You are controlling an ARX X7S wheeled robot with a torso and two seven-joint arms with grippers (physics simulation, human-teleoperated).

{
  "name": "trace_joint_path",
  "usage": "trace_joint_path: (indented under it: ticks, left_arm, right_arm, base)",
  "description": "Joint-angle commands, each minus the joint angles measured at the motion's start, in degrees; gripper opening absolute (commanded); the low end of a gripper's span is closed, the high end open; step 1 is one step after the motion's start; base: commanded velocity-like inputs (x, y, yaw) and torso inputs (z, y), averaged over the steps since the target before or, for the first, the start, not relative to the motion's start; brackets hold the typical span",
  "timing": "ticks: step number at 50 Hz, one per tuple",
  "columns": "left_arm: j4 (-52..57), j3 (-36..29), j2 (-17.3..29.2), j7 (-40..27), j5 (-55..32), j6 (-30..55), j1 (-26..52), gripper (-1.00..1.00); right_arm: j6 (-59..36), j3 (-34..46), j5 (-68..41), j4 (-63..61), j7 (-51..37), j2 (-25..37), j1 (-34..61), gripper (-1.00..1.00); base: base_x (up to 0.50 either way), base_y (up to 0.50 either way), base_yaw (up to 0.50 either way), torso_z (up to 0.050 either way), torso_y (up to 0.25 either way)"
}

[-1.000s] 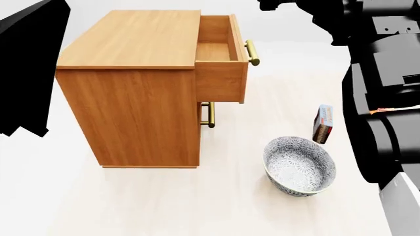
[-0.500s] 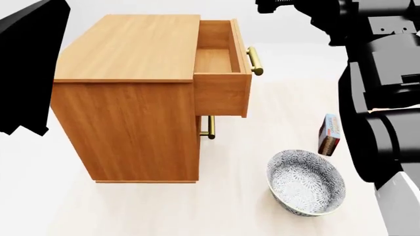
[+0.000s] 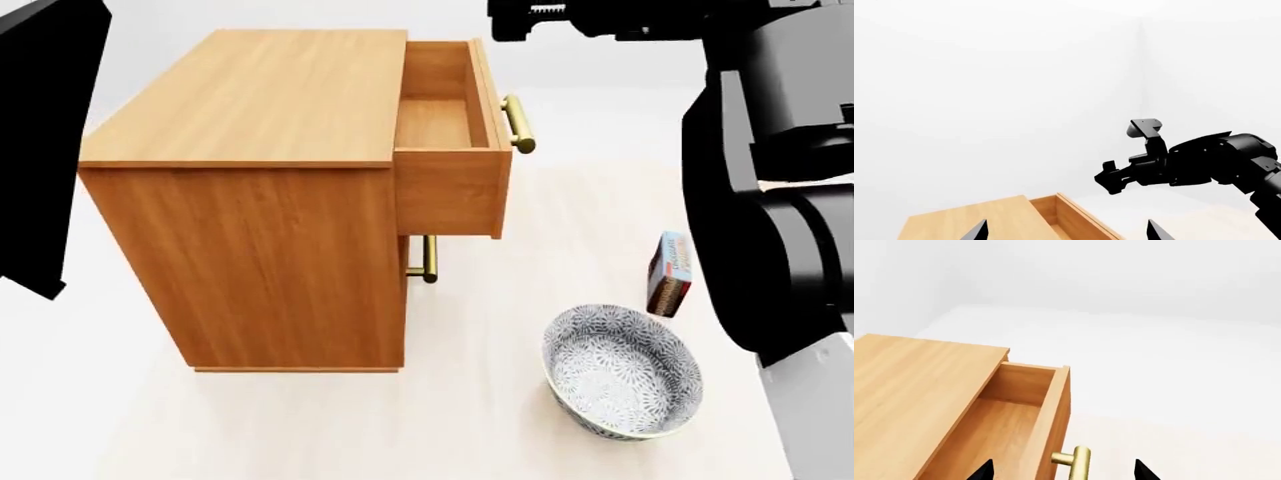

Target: Put the chocolate pudding in the top drawer of the cabinet and close it.

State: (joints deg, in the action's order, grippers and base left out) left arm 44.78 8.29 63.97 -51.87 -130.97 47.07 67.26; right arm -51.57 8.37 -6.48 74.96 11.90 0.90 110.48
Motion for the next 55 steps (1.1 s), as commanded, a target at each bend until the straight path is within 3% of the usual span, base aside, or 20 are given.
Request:
trace_joint_path:
  ticks: [1,22,34,42,47,55]
  left_arm:
    - [1.1,0.1,1.3,-1.6,-2.2,-1.4,0.9,1.00]
    - [3.5,5.6,5.3,-4.6,-7.4,-2.9,-0.4,1.00]
    - [3.6,7.8,4.6,-4.9,-7.5,-2.3,-2.4,1.00]
    - [3.6,8.1,4.5,-5.0,-7.4,-2.1,-2.8,1.00]
    - [3.5,8.7,4.0,-4.9,-6.9,-1.6,-3.6,1.00]
    - [3.5,10.8,2.8,-4.9,-6.6,-0.5,-5.9,1.00]
  right_arm:
    - [-6.7,3.6,-5.0,0.0,0.5,-0.9,1.6,1.00]
    - [-7.8,29.3,-37.5,0.0,-7.3,-0.9,2.1,1.00]
    - [-7.1,32.1,-40.0,0.0,-9.8,-0.9,0.3,1.00]
    - [-5.6,38.0,-44.5,0.0,-11.5,-0.9,-1.1,1.00]
    - [-3.5,45.5,-50.3,0.0,-13.0,-0.9,-1.5,1.00]
    - [0.6,64.8,-67.9,-0.1,-13.7,-0.9,-1.8,1.00]
  base:
    - [0.00,0.00,0.00,0.000,0.000]
    - [0.00,0.00,0.00,0.000,0.000]
    - [0.00,0.00,0.00,0.000,0.000]
    - [0.00,0.00,0.00,0.000,0.000]
    - [0.00,0.00,0.00,0.000,0.000]
    - [0.00,0.00,0.00,0.000,0.000]
